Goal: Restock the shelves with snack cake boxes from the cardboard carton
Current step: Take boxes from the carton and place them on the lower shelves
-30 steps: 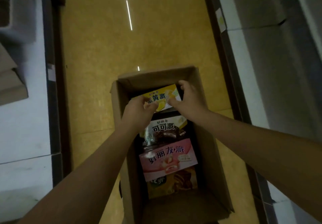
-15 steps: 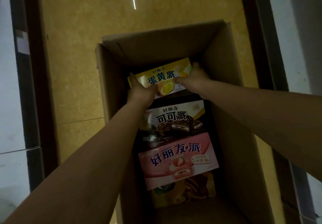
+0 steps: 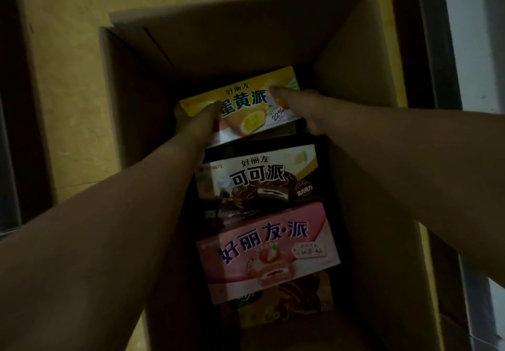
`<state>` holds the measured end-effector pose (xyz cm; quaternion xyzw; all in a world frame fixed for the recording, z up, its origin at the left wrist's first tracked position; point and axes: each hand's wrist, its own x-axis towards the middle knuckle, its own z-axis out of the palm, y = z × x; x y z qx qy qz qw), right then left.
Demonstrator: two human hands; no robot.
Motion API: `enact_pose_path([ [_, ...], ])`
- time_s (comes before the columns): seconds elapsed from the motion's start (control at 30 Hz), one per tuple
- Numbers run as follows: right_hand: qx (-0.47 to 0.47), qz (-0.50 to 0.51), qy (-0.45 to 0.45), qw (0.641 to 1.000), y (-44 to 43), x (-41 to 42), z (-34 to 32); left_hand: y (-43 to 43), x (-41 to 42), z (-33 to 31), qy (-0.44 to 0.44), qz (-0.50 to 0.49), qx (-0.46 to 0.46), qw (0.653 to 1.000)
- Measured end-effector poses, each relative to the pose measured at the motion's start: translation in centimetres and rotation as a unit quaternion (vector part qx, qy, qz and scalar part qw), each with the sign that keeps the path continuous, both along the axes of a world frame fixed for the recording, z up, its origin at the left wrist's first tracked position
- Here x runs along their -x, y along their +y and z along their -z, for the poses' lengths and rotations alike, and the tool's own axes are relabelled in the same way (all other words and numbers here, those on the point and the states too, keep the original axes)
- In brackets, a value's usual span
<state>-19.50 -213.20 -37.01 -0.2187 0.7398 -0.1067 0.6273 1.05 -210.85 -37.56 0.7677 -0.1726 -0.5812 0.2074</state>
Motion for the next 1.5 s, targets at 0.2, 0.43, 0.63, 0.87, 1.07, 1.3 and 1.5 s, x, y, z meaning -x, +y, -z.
enact_pose_path([
  [0.2,-0.027,0.028,-0.042,0.998,-0.6,0.1,0.9,-0.1,0.0,1.2,-0.034,-0.004,0.015,0.999],
  [0.43,-0.064,0.039,-0.05,0.996,-0.2,0.0,-0.9,-0.5,-0.1,-0.4,-0.036,0.029,-0.022,0.999],
  [0.63,-0.095,0.046,-0.023,0.994,0.3,-0.2,-4.1,-0.9,-0.4,-3.7,-0.028,0.046,-0.054,0.997],
  [0.87,-0.09,0.062,-0.02,0.994,0.1,-0.2,-10.0,-1.3,-0.2,-9.7,-0.057,0.055,-0.06,0.995],
  [1.07,-0.063,0.104,-0.033,0.992,1.8,-0.1,-14.2,0.1,-0.4,-14.5,-0.08,0.069,-0.01,0.994],
  [1.3,-0.047,0.121,-0.052,0.99,2.5,1.2,-21.7,0.2,0.5,-21.6,-0.053,0.072,0.021,0.996],
  [1.5,-0.002,0.136,-0.053,0.989,1.9,2.7,-29.2,-1.2,1.4,-29.5,-0.04,0.094,0.08,0.992],
])
